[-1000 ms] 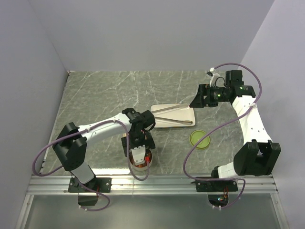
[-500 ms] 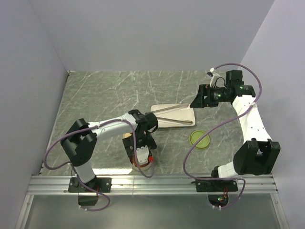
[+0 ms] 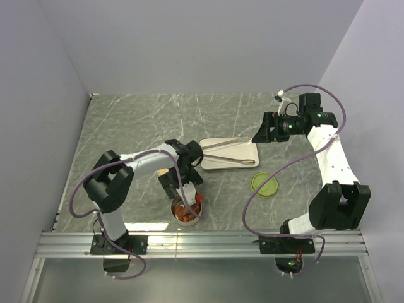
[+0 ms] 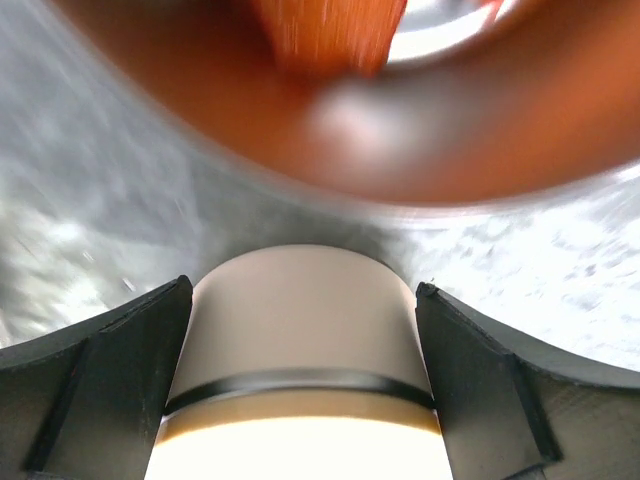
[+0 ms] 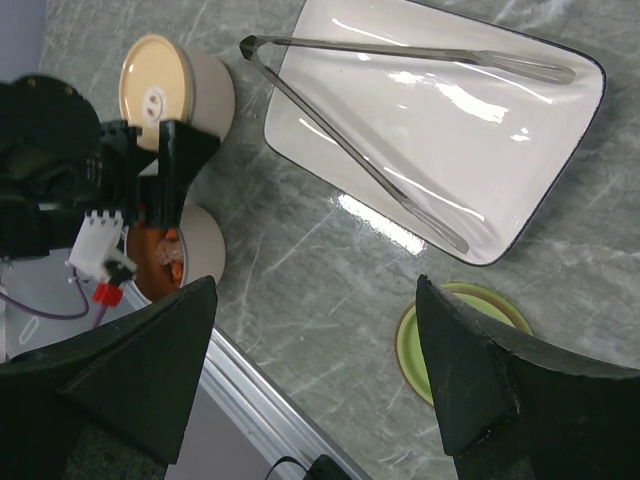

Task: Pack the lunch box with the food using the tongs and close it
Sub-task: Move the lunch box

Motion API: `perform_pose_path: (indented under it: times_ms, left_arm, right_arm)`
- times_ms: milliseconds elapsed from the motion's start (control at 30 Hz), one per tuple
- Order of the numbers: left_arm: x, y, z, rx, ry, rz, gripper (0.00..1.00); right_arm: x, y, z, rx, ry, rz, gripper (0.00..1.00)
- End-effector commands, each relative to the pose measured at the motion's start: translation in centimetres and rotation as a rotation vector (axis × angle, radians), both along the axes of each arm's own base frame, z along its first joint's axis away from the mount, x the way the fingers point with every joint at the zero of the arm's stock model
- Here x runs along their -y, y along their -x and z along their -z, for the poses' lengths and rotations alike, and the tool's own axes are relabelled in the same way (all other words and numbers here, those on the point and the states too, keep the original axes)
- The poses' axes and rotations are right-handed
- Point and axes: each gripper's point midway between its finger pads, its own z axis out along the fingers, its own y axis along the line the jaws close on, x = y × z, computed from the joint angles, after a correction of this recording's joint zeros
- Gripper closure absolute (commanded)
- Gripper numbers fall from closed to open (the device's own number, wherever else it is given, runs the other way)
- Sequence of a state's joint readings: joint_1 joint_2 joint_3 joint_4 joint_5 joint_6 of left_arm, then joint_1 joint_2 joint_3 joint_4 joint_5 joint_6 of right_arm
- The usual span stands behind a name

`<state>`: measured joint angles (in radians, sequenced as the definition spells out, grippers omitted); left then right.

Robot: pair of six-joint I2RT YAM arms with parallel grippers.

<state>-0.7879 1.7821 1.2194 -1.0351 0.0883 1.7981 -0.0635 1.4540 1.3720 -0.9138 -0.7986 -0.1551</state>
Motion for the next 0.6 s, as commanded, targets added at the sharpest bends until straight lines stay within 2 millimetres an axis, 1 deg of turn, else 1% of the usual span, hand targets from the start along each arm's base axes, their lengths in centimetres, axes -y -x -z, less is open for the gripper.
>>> perform_pose_path:
  times_ms: [0,33,67,133,167,200,233,267,367,433,500,533,567]
  left_arm:
    - [-1.7,-2.8,0.7,0.068,-0.027,-0.016,0.01]
    - [-1.7,-3.7,0.7,0.090,-0.015,-0.023,0.01]
    - [-2.3,-4.5,0.8,0.104,-0.017,-0.031,0.01]
    - [-2.6,-5.6,1.0,0.120,-0.010,-0.037,0.00]
    - [-3.3,-6.5,1.0,0.125,-0.007,-0.053,0.01]
    - [-3.6,-6.9,1.3,0.120,-0.012,-0.062,0.01]
    - [-3.8,-7.5,1.2,0.127,-0.008,-0.067,0.01]
    - [-4.8,-8.6,1.3,0.151,-0.030,-0.078,0.01]
    - [-6.0,-9.9,1.3,0.169,-0.038,-0.088,0.01]
    - [-6.0,-10.9,1.4,0.182,-0.023,-0.101,0.01]
    - [-6.7,-11.8,1.8,0.186,-0.029,-0.123,0.00]
    - [-6.5,-12.6,1.5,0.198,-0.014,-0.132,0.01]
    - [-6.8,-13.0,1.5,0.194,-0.009,-0.150,0.00]
  right_arm:
    - [0.2,-0.2,-0.7,0.019,-0.002,-0.010,0.13]
    - [0.1,-0.2,-0.7,0.018,-0.004,-0.010,0.13]
    - [0.1,-0.2,-0.7,0.020,-0.004,-0.010,0.13]
    - [0.1,-0.2,-0.6,0.016,-0.005,-0.009,0.13]
    - [0.1,-0.2,-0.6,0.013,-0.005,-0.010,0.13]
    - [0.2,-0.2,-0.6,0.013,-0.003,-0.010,0.13]
    - [0.2,-0.1,-0.6,0.012,-0.002,-0.011,0.13]
    - [0.2,-0.1,-0.5,0.012,-0.001,-0.010,0.13]
    - [0.3,-0.1,-0.4,0.013,0.005,-0.007,0.13]
    - [0.2,-0.1,-0.4,0.009,0.000,-0.009,0.13]
    - [0.2,-0.2,-0.3,0.007,0.001,-0.009,0.13]
    - [0.2,-0.3,-0.4,0.011,0.000,-0.009,0.13]
    - [0.3,-0.2,-0.5,0.013,0.004,-0.009,0.13]
